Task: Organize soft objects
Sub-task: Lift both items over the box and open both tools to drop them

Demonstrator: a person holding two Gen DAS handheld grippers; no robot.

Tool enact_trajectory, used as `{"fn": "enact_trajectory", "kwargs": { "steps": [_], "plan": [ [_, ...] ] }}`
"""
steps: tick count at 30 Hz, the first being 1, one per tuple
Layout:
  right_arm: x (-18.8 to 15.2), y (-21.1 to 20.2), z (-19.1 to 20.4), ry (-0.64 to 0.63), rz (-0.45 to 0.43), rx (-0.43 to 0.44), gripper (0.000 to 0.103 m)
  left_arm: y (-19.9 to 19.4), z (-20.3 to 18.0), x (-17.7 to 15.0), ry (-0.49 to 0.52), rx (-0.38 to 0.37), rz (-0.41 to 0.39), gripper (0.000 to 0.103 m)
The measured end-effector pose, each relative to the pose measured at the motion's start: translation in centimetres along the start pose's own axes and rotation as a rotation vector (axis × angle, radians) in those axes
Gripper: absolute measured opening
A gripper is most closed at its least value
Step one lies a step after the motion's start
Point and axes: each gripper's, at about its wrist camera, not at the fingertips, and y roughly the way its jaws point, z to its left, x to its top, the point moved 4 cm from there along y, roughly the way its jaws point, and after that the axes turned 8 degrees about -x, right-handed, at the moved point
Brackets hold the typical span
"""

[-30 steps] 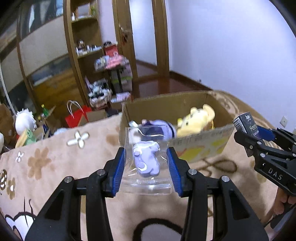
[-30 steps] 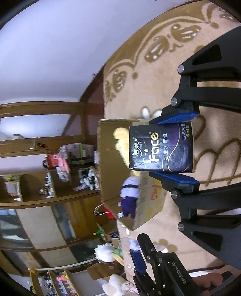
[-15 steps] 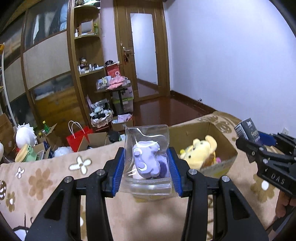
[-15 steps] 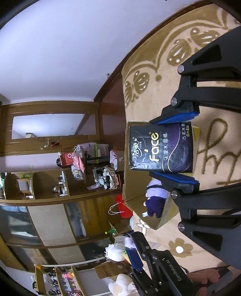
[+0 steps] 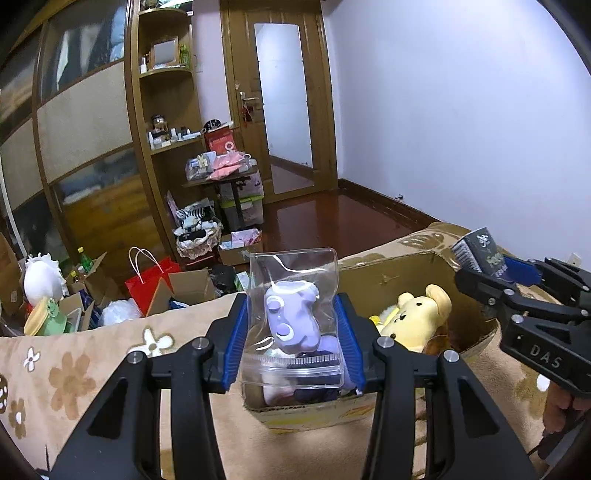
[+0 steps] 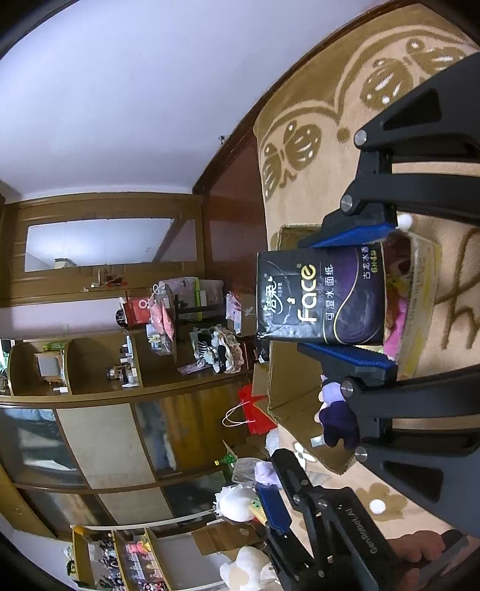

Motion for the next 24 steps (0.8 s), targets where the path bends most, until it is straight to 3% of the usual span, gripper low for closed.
{"fn": "enact_trajectory", "kwargs": {
  "steps": [11,20,24],
  "plan": [
    [-1.3,3.6,-0.8,0.054,0.068,0.049,0.05,3.1,0.0,-1.0,-0.013,-0.024,0.061,0.048],
    [-1.8,4.3,-0.7,0.069,0.089,0.083,0.05,3.2,0.6,-1.6,-0.016,0.0,0.08,0.064],
    [-1.9,4.0,-0.4,0.063,0.083,0.084,0.063,2.6,1.2,-1.6,-0.013,0.021,0.081,0.076]
  ]
}}
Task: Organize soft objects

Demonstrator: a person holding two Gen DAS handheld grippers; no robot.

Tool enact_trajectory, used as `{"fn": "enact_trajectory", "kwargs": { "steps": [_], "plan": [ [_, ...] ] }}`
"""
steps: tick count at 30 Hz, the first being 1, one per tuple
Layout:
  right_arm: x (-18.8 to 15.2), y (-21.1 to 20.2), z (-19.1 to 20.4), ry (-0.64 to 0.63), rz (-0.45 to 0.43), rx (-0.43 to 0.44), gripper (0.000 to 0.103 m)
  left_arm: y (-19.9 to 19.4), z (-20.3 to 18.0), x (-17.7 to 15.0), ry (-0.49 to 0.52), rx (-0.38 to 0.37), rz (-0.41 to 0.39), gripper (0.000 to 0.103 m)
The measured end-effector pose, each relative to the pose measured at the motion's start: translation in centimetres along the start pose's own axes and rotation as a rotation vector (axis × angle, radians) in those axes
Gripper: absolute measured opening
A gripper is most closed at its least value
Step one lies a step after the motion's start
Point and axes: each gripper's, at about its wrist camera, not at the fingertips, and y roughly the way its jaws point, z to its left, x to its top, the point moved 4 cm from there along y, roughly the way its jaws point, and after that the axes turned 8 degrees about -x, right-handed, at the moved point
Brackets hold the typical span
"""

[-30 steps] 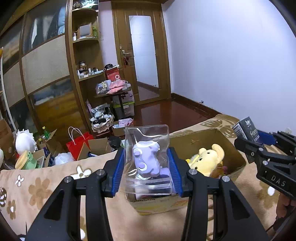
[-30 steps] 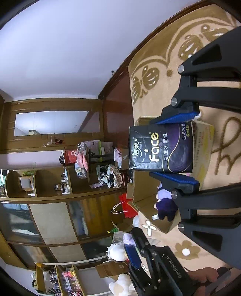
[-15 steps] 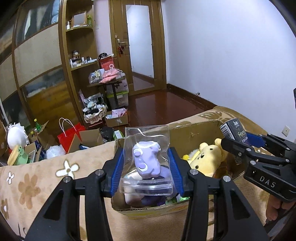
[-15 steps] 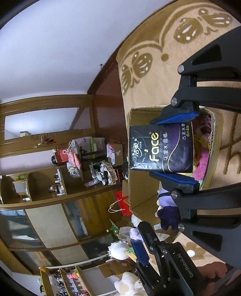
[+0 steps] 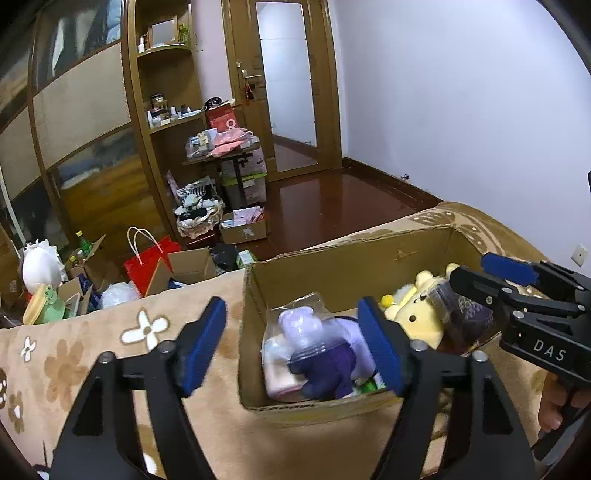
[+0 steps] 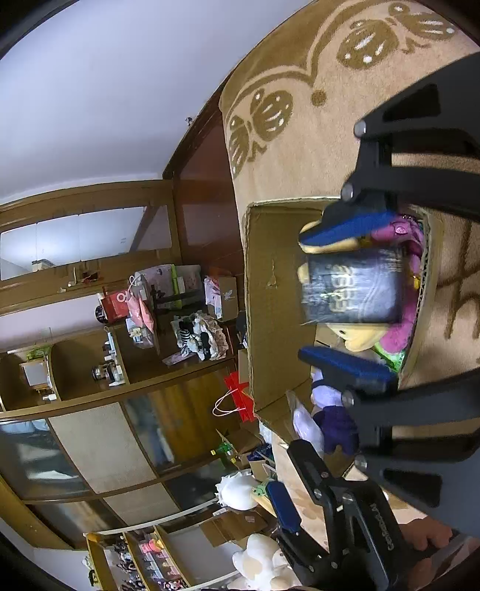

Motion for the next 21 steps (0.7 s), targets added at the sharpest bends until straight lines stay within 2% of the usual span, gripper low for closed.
{"fn": "enact_trajectory", "kwargs": {
  "steps": [7,11,14,16,21],
  "plan": [
    [0.1,-1.4,0.0,-0.014,-0.015,-0.014,0.075,-1.7,0.8,-0.4,-0.007,0.023,-0.004,0.087],
    [0.4,-3.1,-0.1,-0.014,-0.04,-0.025,0.09,-3.2,1.0,-0.8,-0.018,0.039,-0.011,0.093],
    [0.5,-4.6,-0.1,-0.014,-0.058,-0.032,0.094,-4.4,0.9,-1.0,-0.013,0.044,-0.01,0.097],
    [0.4,-5.4,-0.1,-0.02,-0.062,-0.04,0.102,-5.2,0.7,-1.1,-0.002,0.051,-0.017,0.098],
    [0.2,-8.1,-0.3,-0.031,-0.085,-0.071,0.103,-7.5,0.5,-1.4,-0.03,0.043,-0.035,0.101]
  ]
}}
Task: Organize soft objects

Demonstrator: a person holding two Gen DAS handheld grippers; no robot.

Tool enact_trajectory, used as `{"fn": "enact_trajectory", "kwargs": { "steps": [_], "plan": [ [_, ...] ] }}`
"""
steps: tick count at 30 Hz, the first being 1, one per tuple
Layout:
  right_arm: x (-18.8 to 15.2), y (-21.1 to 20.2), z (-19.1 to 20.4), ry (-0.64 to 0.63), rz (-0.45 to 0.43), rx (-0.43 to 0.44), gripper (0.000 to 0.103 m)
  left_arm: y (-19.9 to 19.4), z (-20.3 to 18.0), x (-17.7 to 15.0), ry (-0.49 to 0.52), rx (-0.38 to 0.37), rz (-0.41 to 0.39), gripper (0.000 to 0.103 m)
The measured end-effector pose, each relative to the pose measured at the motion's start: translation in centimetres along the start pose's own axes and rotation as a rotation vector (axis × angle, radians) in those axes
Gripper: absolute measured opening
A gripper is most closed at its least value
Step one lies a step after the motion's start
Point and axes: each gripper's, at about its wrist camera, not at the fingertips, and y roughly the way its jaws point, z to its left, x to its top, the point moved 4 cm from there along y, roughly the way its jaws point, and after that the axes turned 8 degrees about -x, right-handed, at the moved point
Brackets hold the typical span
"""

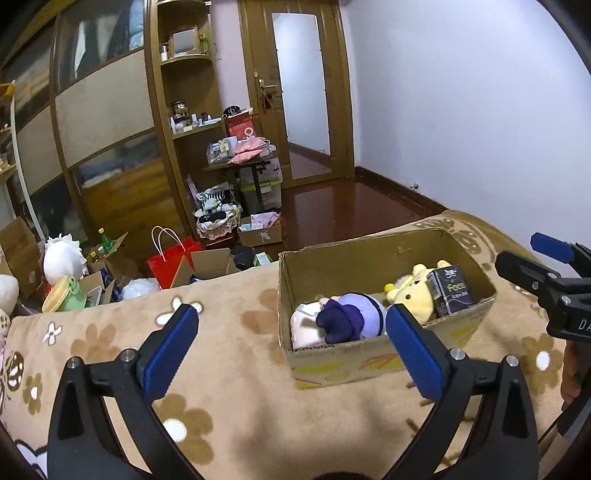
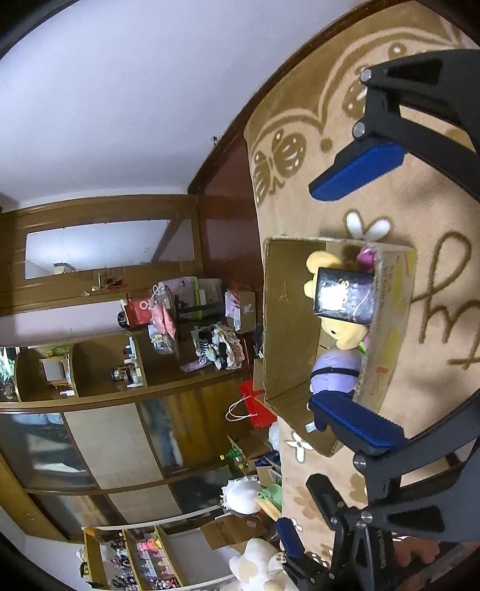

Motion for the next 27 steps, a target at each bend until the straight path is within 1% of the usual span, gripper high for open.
{"fn": "enact_trajectory", "kwargs": {
  "steps": [3,6,11,16,22,27],
  "plan": [
    [-0.1,-1.4,-0.2,-0.001,-0.01,-0.008,0.103,-1.3,0.1,-0.1,-0.004,0.004,0.003,0.101],
    [0.0,-2.9,-0.4,-0.005,-0.026,-0.022,0.103,-3.1,0.2,-0.5,-0.018,0.011,-0.011,0.101],
    [-0.2,-5.3,-0.9,0.005,-0.05,-0.027,0.103,-5.7,-0.3,-1.4,-0.003,0.026,-0.035,0.101],
    [-0.7,-7.4,-1.2,0.011,-0.071,-0.036,0.103,-7.7,-1.2,-2.2,-0.006,0.027,-0.08,0.101],
    [-1.3,-8.6,-1.3,0.001,-0.08,-0.044,0.103,-9.2,-2.3,-3.0,0.017,0.033,-0.095,0.101],
    [-1.8,-8.8,-1.6,0.0,-0.074,-0.046,0.103,-9.4,-2.4,-3.2,0.021,0.04,-0.103,0.101]
  ]
}}
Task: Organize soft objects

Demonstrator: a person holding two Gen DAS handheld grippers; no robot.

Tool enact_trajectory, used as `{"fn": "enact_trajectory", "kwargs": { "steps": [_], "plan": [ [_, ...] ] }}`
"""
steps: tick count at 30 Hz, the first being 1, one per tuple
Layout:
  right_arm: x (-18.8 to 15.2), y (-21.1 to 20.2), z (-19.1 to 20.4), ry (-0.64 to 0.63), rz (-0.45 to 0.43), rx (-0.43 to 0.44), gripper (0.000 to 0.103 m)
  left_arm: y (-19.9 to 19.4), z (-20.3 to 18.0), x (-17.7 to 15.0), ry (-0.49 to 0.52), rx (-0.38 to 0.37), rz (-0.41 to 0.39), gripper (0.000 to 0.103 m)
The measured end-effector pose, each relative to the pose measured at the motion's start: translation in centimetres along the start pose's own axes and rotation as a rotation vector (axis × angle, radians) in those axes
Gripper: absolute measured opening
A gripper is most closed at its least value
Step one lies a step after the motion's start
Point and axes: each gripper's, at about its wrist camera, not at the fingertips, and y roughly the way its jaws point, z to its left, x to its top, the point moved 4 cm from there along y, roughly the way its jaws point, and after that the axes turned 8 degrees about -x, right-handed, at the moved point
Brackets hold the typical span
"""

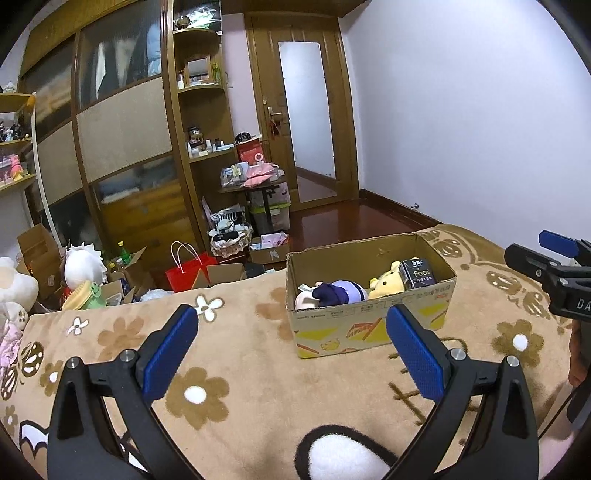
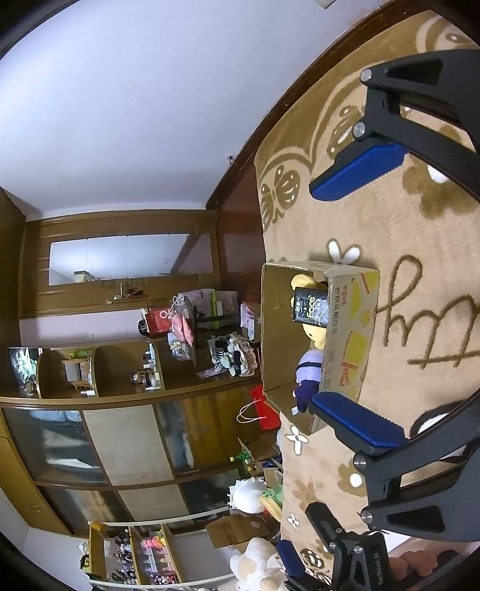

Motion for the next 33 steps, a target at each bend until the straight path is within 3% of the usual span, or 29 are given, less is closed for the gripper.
{"fn": "enact_trajectory", "kwargs": {
  "steps": [15,33],
  "plan": [
    [-0.9,1.5,-1.1,0.026,0.028,-0.019,0.103,1.8,1.1,-0.4,-0.051,-0.013,0.032,0.101],
    [-1.3,2.1,-1.4,0.03,0.035,-0.026,0.103,2.3,1.0,-0.6,-0.032,-0.003,0.037,0.101]
  ]
}}
